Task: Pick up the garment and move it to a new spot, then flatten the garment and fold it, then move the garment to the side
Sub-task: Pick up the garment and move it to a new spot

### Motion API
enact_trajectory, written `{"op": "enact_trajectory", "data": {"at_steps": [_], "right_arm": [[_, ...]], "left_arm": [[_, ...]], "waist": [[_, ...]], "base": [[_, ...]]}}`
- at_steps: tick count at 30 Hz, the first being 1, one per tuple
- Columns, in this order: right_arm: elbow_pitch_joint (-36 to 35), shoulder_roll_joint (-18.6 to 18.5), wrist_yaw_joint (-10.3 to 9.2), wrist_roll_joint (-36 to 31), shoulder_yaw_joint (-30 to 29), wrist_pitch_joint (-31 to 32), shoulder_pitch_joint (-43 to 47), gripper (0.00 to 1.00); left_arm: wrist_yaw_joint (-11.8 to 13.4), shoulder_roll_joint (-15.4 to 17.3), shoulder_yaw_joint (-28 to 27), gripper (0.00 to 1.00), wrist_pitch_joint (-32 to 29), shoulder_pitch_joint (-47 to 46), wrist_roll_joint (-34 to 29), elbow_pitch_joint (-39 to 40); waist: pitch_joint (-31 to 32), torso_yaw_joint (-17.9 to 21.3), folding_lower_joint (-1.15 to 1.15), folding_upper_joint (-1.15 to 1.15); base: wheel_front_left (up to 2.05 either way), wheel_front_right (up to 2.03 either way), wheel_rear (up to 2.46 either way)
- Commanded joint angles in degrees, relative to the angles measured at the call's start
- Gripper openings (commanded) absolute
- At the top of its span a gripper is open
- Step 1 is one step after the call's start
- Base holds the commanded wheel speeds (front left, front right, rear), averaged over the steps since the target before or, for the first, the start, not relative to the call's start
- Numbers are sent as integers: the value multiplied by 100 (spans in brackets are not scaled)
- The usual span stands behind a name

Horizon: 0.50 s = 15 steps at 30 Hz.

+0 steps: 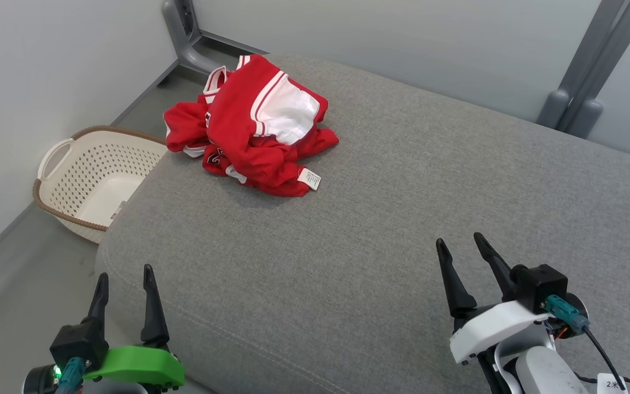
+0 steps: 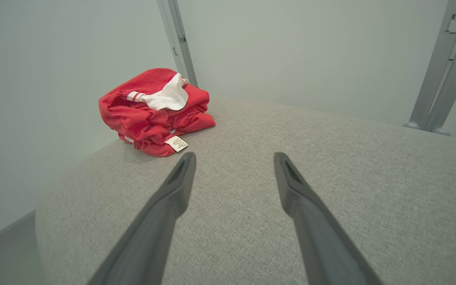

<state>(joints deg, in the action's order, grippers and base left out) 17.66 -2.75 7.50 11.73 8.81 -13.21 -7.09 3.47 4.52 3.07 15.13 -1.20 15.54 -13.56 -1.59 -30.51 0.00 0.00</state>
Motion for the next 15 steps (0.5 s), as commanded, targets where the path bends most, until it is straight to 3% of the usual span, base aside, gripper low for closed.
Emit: {"op": "enact_trajectory", "data": {"at_steps": [1, 8, 15], "right_arm": [[16, -24, -2, -28, -28, -21, 2, 100], [-43, -24, -2, -100, -187, -1, 70, 100], [-347, -25, -2, -387, -227, 276, -70, 100]], "left_arm": [[-25, 0, 3, 100, 3, -11, 69, -24], [-269, 47, 60, 100, -532, -672, 338, -418], [-627, 100, -63, 100, -1357, -2336, 907, -1317]], "waist": [[11, 9, 0, 0], [-54, 28, 0, 0], [-508, 264, 0, 0]], "base": [[0, 0, 0], [0, 0, 0], [0, 0, 0]]}}
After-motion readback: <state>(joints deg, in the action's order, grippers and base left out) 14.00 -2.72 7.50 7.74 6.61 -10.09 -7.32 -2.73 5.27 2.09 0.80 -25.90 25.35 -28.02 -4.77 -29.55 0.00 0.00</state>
